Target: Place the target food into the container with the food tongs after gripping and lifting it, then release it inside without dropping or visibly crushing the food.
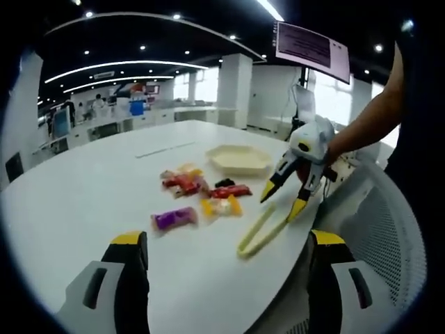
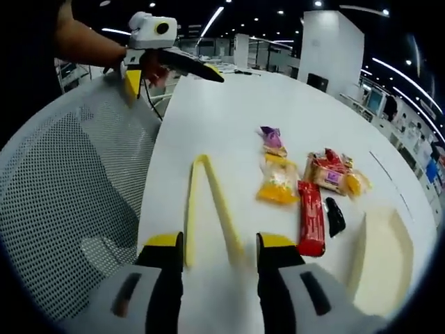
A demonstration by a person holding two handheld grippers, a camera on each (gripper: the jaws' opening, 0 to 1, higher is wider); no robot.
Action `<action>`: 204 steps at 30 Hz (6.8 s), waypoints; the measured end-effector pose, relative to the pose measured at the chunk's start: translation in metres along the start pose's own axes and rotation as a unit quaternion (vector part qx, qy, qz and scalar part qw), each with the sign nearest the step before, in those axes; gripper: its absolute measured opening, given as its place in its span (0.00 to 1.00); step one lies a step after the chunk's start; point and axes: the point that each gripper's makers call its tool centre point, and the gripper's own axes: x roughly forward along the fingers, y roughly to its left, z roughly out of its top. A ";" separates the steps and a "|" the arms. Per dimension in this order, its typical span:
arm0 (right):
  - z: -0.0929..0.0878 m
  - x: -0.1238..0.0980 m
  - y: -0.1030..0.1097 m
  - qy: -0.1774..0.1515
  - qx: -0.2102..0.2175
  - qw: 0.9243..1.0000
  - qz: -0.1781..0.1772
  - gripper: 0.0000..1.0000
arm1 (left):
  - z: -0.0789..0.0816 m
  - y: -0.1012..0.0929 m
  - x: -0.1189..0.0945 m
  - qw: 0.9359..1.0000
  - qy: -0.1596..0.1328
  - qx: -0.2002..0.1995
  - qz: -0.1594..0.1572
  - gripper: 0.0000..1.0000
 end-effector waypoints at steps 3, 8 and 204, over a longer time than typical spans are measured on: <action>-0.001 0.001 0.002 0.000 0.003 1.000 0.005 0.37 | 0.000 0.000 0.000 1.000 0.001 -0.002 0.000 0.91; -0.002 0.003 0.005 0.004 -0.008 1.000 0.011 0.33 | -0.001 0.001 0.000 1.000 0.003 -0.005 -0.001 0.90; 0.201 -0.165 0.018 -0.228 0.100 0.964 0.096 0.14 | 0.148 -0.096 -0.009 0.933 -0.052 -0.018 -0.354 0.14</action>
